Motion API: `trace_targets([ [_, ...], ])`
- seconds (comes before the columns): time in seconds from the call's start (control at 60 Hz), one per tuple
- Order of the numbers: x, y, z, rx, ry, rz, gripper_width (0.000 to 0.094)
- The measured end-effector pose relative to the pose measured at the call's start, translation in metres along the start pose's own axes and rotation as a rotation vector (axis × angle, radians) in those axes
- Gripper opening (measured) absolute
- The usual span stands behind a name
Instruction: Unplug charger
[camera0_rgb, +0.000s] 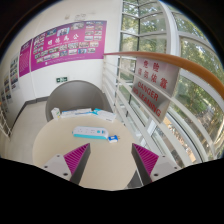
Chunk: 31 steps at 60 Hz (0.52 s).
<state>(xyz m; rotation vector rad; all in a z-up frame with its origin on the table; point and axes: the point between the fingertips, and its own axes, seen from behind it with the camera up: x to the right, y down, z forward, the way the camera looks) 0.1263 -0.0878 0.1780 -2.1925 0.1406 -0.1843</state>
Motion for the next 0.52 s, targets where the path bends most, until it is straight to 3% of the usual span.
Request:
trace_targets([
  [0.217,-0.032,0.022,-0.09,0.003,-0.011,-0.017,0.0853],
  [0.517,-0.038,0.021,-0.129,0.035,0.015,-0.04,0.0853],
])
